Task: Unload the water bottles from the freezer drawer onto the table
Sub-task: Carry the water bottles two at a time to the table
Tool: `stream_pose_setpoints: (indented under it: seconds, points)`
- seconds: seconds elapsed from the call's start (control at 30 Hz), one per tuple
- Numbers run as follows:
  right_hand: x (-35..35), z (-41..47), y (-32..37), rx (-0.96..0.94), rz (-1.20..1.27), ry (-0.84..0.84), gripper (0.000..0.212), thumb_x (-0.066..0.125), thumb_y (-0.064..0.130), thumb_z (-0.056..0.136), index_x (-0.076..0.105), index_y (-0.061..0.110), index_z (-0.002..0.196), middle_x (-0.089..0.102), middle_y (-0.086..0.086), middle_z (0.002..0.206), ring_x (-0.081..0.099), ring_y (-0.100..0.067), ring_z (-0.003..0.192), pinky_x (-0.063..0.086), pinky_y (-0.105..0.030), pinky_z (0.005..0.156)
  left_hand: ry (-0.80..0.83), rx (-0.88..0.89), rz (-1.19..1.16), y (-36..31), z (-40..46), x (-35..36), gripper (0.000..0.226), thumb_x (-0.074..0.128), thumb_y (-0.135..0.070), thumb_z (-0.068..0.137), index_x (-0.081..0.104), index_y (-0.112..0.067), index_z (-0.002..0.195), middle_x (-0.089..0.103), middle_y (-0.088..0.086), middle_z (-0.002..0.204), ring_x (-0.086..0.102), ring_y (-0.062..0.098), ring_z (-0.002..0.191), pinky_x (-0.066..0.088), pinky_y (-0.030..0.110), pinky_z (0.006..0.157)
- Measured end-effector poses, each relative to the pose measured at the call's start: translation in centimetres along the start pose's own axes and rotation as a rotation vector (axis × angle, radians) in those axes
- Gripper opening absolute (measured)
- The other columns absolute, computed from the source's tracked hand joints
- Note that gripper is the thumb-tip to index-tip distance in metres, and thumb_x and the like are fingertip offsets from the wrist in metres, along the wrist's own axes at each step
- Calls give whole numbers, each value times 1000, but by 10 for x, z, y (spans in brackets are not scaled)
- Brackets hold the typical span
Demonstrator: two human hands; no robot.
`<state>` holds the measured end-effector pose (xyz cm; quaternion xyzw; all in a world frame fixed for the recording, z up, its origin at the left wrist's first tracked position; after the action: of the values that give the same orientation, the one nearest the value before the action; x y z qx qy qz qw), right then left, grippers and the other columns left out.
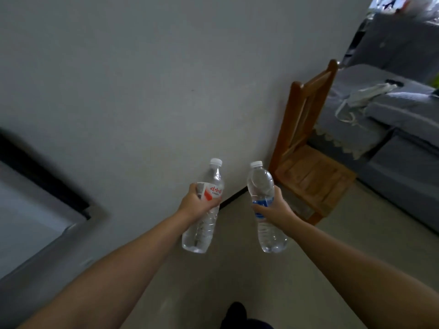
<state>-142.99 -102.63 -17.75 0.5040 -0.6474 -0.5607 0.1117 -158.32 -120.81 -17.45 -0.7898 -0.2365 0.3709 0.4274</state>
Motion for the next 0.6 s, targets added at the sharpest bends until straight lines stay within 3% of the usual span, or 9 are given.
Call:
stream_pose_setpoints:
  seconds: [0.1,0.2,0.33,0.43,0.5,0.6]
  points:
    - [-46,11,-14,33,32,-75,78,73,19,82,24,22,143,52,-1,117,55,-18,103,47,-36,85,77,47,34,-34,26,43,59,80,-31,73,44,-19,118,62,2,105,64,25,98,54,43,89]
    - [-90,16,-35,83,108,-166,82,74,20,81,23,24,144,53,-4,124,57,-23,112,48,-48,98,172,103,70,-64,49,90,54,79,-29,75,44,-19,114,60,1,103,63,24,100,53,39,88]
    - [-143,16,-71,170,178,-285,85,75,23,80,21,30,145,50,-4,131,56,-27,116,49,-54,96,358,163,123,-105,72,163,51,76,-27,79,42,-21,115,56,-1,106,59,19,100,49,31,81]
    - [-175,17,-96,221,226,-363,82,74,20,80,23,29,143,52,-6,129,58,-25,111,52,-50,93,522,207,161,-130,89,215,62,75,-30,79,38,-19,128,54,-2,110,58,18,102,51,29,79]
    - [-200,20,-113,266,247,-428,80,74,19,80,24,30,142,55,-5,124,61,-22,106,54,-46,91,622,247,216,-149,106,254,69,76,-34,77,36,-21,131,53,-6,108,59,19,105,53,36,86]
    - [-232,26,-128,289,287,-516,80,73,17,82,23,27,144,55,-5,125,61,-19,105,56,-31,78,739,296,255,-181,126,306,70,76,-34,77,34,-21,132,54,-8,105,59,15,100,53,34,85]
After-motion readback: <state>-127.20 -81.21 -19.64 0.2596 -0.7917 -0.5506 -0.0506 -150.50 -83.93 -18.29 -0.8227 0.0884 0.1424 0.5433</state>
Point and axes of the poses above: each hand's wrist, its own z-axis towards the middle knuckle, its own x-axis out of the palm, y = z × x, the point moved 6 cm from there along z, towards the middle knuckle
